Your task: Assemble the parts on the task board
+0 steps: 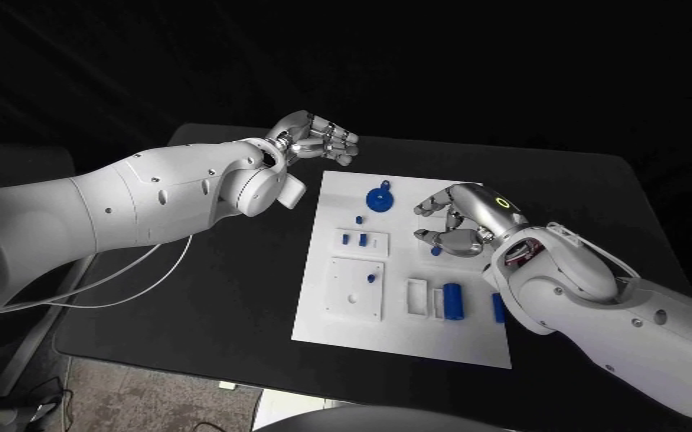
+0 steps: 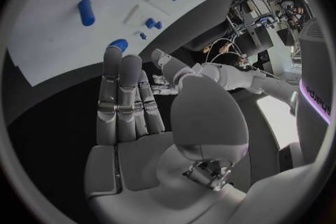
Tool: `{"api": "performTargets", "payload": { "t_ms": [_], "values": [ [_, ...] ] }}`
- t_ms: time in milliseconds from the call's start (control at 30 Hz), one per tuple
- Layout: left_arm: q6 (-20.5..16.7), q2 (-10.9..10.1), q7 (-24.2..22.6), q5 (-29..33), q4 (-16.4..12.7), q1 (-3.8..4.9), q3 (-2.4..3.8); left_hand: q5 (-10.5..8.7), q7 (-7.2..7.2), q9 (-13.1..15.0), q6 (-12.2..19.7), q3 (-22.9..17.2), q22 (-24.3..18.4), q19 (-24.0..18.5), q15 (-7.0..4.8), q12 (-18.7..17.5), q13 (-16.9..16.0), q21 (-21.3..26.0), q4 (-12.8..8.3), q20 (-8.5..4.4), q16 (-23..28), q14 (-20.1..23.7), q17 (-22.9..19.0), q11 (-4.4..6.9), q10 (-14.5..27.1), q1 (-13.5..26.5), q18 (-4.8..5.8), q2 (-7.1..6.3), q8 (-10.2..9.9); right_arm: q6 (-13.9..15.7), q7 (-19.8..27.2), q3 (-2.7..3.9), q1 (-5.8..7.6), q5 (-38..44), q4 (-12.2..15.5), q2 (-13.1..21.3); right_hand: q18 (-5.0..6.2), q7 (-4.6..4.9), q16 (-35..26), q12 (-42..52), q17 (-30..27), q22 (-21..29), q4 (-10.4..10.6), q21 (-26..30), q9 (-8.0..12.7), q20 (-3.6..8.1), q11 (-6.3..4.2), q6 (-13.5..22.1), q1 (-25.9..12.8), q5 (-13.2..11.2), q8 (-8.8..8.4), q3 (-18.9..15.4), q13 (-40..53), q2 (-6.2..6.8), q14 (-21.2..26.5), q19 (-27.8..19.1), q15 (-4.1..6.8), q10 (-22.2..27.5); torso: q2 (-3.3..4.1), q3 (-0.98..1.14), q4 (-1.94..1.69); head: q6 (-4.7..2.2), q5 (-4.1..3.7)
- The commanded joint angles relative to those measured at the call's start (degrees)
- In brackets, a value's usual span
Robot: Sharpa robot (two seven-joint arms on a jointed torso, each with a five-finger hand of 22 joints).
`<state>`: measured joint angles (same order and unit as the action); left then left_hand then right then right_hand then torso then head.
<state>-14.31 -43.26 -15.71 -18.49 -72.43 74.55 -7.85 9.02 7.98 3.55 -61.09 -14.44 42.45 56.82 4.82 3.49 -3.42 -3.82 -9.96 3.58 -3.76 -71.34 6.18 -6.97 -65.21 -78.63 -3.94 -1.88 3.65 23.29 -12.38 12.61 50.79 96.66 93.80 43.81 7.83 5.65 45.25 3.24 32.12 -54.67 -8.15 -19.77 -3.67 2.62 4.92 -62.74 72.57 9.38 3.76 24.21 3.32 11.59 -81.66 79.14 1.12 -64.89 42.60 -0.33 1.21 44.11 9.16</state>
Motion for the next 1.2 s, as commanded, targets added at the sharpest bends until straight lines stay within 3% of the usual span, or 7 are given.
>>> {"api": "performTargets", "payload": {
  "t_ms": [33, 200, 467, 767, 900, 1000, 1200],
  "values": [
    [0.9, 0.1, -0.6, 0.3, -0.1, 0.08, 0.05, -0.14, 0.07, 0.0, 0.2, 0.3, 0.0, 0.3, 0.07, -0.1, 0.1, -0.4, 0.1, 0.20, 0.1, 0.3, 0.1, 0.04, 0.2, 0.3, 0.20, -0.02, 0.0, -7.3, 0.3, 0.15, 0.13, 1.3, -1.4, 0.6, -0.11, -0.64, 0.3, 0.2, -0.3, 0.4, 0.0, 0.7, 0.0, -0.42, 0.23, 0.9, 0.3, -1.5, -0.19, -2.0, 0.0, -0.30, 0.6, 0.0, -0.07, 1.0, -0.01, 0.04, 0.11, -0.26, -0.62],
    [1.1, 0.1, -0.7, 0.3, 0.0, 0.07, 0.04, -0.14, 0.07, 0.0, 0.2, 0.3, 0.0, 0.3, 0.07, -0.1, 0.1, -0.4, 0.1, 0.20, 0.1, 0.3, 0.1, 0.04, 0.2, 0.3, 0.20, -0.02, 0.0, -9.8, -0.6, 0.35, 0.34, 4.1, -4.1, 0.9, 0.74, 0.33, 0.3, 0.2, -0.8, 1.9, 2.1, 2.3, 0.1, -0.92, 0.42, 3.2, 2.2, -4.2, -0.19, -7.2, 0.1, -0.11, 0.7, 1.0, -0.26, 2.2, -0.01, 0.00, 0.03, -0.51, -1.54],
    [1.3, 0.2, -0.7, 0.3, 0.0, 0.07, 0.04, -0.17, 0.09, 0.0, 0.2, 0.4, -0.1, 0.3, 0.05, -0.1, 0.1, -0.4, 0.1, 0.16, 0.1, 0.2, 0.1, 0.05, 0.1, 0.4, 0.23, 0.07, 0.0, -13.9, -2.5, 0.35, 0.41, 7.3, -6.5, 0.2, 0.55, -0.31, 0.1, 0.2, -1.3, 3.3, 4.0, 3.9, 0.1, -1.05, 0.64, 4.5, 2.8, -5.8, -0.17, -7.6, 0.1, 0.68, 1.1, 1.4, -0.43, 3.2, 0.06, -0.03, -0.17, -0.76, -2.56],
    [1.4, 0.2, -0.7, 0.3, 0.0, 0.06, 0.04, -0.18, 0.23, 0.0, 0.9, 0.4, -0.3, 0.4, -0.04, -0.1, 0.1, -0.4, 0.2, 0.12, 0.1, 0.1, 0.1, 0.23, -0.5, 0.5, 0.25, 0.10, -0.1, -13.7, -2.7, 0.19, 0.41, 8.1, -7.9, -1.0, 0.48, -0.19, 0.1, 0.2, -1.5, 3.6, 4.1, 4.2, 0.1, -0.93, 0.49, 3.9, 2.6, -6.1, -0.20, -6.6, 0.0, 0.40, 1.0, 1.7, -0.31, 2.6, 0.07, -0.08, -0.20, -0.71, -2.75],
    [1.6, 0.3, -0.7, 0.3, 0.0, 0.06, 0.04, -0.18, 0.25, 0.0, 1.0, 0.3, -0.3, 0.5, -0.13, -0.1, 0.1, -0.4, 0.2, 0.04, 0.1, -0.1, 0.2, 0.35, -0.9, 0.5, 0.29, 0.13, 0.0, -14.0, -2.3, -0.09, 0.41, 7.9, -8.3, -1.5, 0.05, 0.18, 0.3, 0.2, -1.5, 3.3, 3.1, 3.9, 0.1, -0.49, 0.00, 3.0, 2.6, -6.3, -0.19, -4.1, 0.0, -0.54, 0.8, 2.0, 0.06, 0.4, 0.08, -0.10, -0.21, -0.51, -2.81],
    [1.7, 0.3, -0.7, 0.3, 0.0, 0.06, 0.04, -0.18, 0.25, 0.0, 1.0, 0.3, -0.3, 0.5, -0.13, -0.1, 0.1, -0.4, 0.2, 0.04, 0.1, -0.1, 0.2, 0.35, -0.9, 0.5, 0.29, 0.13, 0.0, -14.2, -2.1, -0.43, 0.40, 7.9, -8.6, -1.8, -0.33, 1.08, 0.4, 0.1, -1.3, 2.4, 1.8, 3.3, 0.1, 0.04, -0.39, 1.8, 1.5, -6.3, -0.24, 1.7, 0.0, -0.16, 0.7, 1.8, 0.45, -2.4, 0.07, -0.09, -0.17, -0.39, -2.79],
    [1.9, 0.2, -0.7, 0.3, 0.0, 0.06, 0.04, -0.19, 0.30, 0.0, 1.3, 0.3, -0.4, 0.6, -0.13, -0.1, 0.1, -0.4, 0.3, 0.00, 0.1, -0.2, 0.2, 0.34, -0.9, 0.6, 0.34, 0.17, -0.1, -14.1, -1.7, -0.90, 0.35, 7.9, -9.1, -2.2, -0.56, 0.82, 0.7, 0.1, -0.9, 0.2, 0.6, 1.9, 0.0, 0.38, -1.11, 0.5, -0.2, -6.4, -0.19, 9.3, 0.0, 0.00, 0.3, 1.3, 0.73, -5.1, 0.05, -0.11, -0.15, -0.20, -2.82]
  ]
}}
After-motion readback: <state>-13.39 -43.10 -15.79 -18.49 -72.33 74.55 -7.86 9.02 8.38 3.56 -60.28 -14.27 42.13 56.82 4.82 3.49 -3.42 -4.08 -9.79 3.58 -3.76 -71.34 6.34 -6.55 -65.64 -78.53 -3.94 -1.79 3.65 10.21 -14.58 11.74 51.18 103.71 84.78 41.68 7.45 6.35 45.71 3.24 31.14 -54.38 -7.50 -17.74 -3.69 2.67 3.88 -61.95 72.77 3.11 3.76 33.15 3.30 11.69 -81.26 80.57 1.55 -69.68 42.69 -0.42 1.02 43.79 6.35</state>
